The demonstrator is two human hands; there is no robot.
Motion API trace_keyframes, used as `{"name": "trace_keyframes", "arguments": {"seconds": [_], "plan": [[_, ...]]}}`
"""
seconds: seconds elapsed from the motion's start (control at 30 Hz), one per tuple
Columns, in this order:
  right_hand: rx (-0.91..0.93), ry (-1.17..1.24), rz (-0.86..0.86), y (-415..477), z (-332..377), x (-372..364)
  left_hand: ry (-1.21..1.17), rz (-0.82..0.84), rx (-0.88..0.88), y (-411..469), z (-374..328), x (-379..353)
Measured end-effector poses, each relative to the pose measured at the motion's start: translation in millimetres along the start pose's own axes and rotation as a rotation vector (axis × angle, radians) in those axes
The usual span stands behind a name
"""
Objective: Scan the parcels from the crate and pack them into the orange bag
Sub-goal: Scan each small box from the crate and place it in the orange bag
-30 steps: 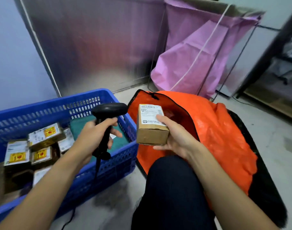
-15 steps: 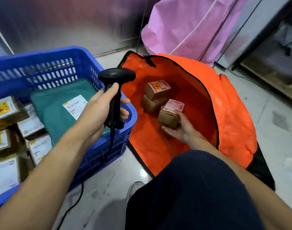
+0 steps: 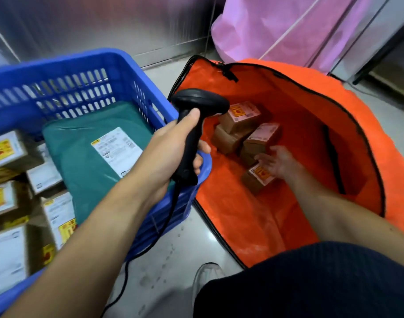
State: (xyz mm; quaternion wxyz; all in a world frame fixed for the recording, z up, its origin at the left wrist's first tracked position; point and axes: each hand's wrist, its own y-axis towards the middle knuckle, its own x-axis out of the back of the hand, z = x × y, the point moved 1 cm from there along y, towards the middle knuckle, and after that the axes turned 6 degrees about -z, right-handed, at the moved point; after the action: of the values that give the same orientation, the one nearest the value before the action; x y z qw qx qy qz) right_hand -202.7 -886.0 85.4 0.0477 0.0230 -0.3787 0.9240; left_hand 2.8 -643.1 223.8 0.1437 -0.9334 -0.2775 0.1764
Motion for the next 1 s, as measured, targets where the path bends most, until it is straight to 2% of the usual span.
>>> {"name": "trace_keyframes", "arguments": {"seconds": [0.13,0.33,0.43,0.53,0.8,1.0], "plan": [[0.079,-0.234,-0.014,-10,2,-12,0.030,0.006,0.004,5,-4,-3],[0.299,-0.706,0.251,-89,21,-69,-0.025,-0.024,0.044,2,-11,13],[0.500,-1.070,0.364,-140,26,-87,-0.077,-0.041,0.026,-17,-27,30],[0.740,-1.333,0.370,-182,41,-102,-0.100,-0.084,0.002,-46,-50,50],[1.089,-1.413,0.594,-316,68,-141,-0.040,-0.242,-0.077,-153,-101,131],[1.187,-1.575,0.721,-364,12,-193,-0.156,-0.375,-0.096,-226,-101,210]]}}
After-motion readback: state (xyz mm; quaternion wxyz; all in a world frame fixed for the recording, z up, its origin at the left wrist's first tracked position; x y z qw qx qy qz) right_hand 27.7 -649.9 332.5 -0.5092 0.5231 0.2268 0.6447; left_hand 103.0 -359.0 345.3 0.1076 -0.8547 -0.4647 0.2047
